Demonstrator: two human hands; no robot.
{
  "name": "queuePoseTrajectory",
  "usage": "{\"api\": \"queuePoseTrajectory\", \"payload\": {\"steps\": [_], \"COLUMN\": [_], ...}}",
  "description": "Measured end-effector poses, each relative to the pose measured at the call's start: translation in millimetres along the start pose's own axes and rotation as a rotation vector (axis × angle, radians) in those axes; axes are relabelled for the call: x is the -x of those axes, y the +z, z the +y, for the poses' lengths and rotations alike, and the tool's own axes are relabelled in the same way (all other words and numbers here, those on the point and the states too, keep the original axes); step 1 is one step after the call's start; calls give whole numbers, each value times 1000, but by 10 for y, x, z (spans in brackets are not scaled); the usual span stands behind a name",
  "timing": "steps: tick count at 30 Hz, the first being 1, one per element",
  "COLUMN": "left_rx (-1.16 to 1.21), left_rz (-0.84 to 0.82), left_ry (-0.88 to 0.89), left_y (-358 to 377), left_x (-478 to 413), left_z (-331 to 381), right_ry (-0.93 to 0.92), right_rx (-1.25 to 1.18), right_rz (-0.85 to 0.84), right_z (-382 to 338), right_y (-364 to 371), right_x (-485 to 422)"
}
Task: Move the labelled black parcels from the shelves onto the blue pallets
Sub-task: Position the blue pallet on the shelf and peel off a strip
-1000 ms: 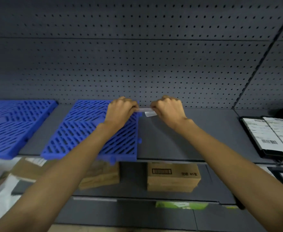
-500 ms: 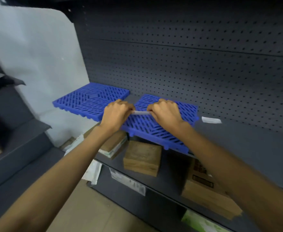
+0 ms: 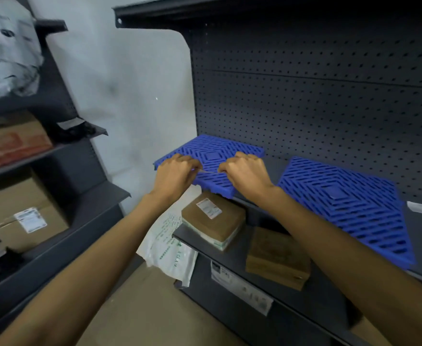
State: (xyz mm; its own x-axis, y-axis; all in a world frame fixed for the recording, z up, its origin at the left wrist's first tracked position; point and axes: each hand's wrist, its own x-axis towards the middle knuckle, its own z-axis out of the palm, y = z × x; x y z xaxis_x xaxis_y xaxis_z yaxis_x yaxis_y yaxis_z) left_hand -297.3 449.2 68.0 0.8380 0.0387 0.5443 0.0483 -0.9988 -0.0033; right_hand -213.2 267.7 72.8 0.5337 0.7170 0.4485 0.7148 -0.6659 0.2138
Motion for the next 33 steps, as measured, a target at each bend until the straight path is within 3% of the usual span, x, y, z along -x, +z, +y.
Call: {"api": "queuePoseTrajectory", "payload": {"steps": [11,21,27,33], "left_rx": [20,2,93,26], "left_rz": [-9,-202,-193,-203], "left_ry": [65,226,265,324], "left_y": [520,1045,1005,894], "left_x": [-193,-361,-334,-459], "left_z": [-1114,-1267,-1392,-1230], "right_ry": [81,125,135,101], "right_rx": [-25,-61,-101,-123], "right_rz": [-46,-116,-141,-219], "right_z": [-636,-612,-647,-602], "right_y": [591,967,942,760], "right_x": [-666,-654,-640,-615]}}
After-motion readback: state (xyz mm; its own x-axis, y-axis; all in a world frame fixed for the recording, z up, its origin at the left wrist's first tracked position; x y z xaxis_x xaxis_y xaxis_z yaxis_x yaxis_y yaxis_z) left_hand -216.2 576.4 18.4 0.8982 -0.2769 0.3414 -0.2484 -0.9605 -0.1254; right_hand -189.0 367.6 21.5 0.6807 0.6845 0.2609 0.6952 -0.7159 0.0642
